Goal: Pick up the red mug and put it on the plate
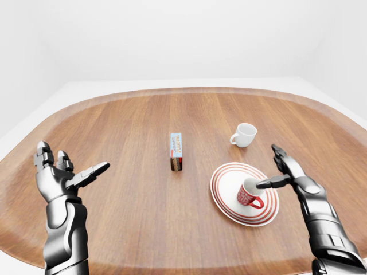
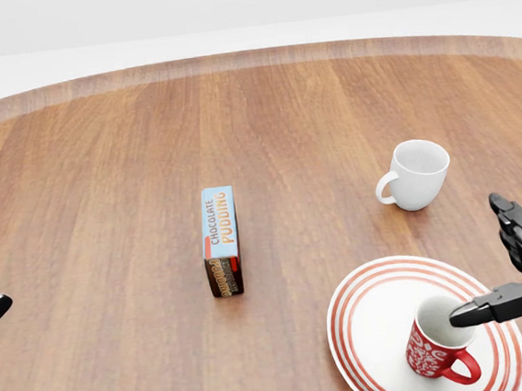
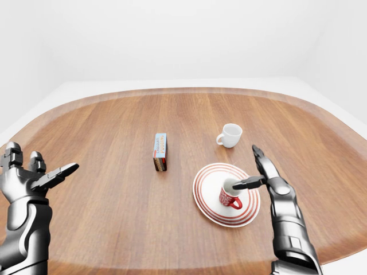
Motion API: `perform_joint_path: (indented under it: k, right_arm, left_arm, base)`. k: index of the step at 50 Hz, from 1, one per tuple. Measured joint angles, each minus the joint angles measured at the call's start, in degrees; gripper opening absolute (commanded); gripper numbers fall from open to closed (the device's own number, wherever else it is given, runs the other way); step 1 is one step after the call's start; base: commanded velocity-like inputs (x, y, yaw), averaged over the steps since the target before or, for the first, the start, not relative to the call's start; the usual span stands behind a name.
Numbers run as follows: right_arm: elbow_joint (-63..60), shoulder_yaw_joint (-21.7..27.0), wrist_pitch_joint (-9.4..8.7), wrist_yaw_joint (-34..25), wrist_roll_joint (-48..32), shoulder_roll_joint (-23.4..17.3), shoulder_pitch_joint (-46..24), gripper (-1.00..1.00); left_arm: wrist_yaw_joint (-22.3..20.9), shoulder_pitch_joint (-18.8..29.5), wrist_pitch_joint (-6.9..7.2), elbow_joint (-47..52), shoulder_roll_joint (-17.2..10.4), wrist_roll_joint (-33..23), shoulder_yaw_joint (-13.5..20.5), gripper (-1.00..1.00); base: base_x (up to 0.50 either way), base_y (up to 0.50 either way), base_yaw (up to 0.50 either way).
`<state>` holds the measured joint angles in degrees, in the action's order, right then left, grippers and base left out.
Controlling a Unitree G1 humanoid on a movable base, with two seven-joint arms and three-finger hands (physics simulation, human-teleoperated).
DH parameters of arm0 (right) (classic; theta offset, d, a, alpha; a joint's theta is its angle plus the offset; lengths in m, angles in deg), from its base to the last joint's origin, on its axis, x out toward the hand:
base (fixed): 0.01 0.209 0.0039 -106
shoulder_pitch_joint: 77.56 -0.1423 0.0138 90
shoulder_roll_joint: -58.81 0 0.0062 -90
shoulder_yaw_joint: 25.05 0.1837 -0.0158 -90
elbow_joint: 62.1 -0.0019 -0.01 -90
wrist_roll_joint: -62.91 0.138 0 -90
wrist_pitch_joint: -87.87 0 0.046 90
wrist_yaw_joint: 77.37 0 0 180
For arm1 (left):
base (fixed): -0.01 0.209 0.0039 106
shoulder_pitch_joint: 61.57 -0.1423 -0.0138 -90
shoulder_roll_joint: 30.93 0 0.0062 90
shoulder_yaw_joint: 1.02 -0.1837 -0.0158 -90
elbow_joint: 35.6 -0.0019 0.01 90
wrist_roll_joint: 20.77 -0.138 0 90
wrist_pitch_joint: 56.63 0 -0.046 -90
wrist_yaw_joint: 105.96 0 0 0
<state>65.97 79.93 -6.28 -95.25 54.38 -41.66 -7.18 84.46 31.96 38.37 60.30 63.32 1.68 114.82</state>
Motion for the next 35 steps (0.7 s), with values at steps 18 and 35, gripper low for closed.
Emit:
perform_joint_path:
  k: [18,35]
  right_arm:
    - [-50.68,12.60,-0.85,-12.25,0.26,2.82,9.61,1.00]
    - [-61.12,14.57,-0.85,-14.87,-0.61,4.13,11.33,1.00]
  left_arm:
    - [0.06,-0.15,0.00,0.36,0.12,-0.03,0.01,1.00]
    - [0.02,-0.15,0.00,0.11,0.13,0.00,-0.03,1.00]
  base:
    - [0.00,0.00,0.00]
    - [0.00,0.00,0.00]
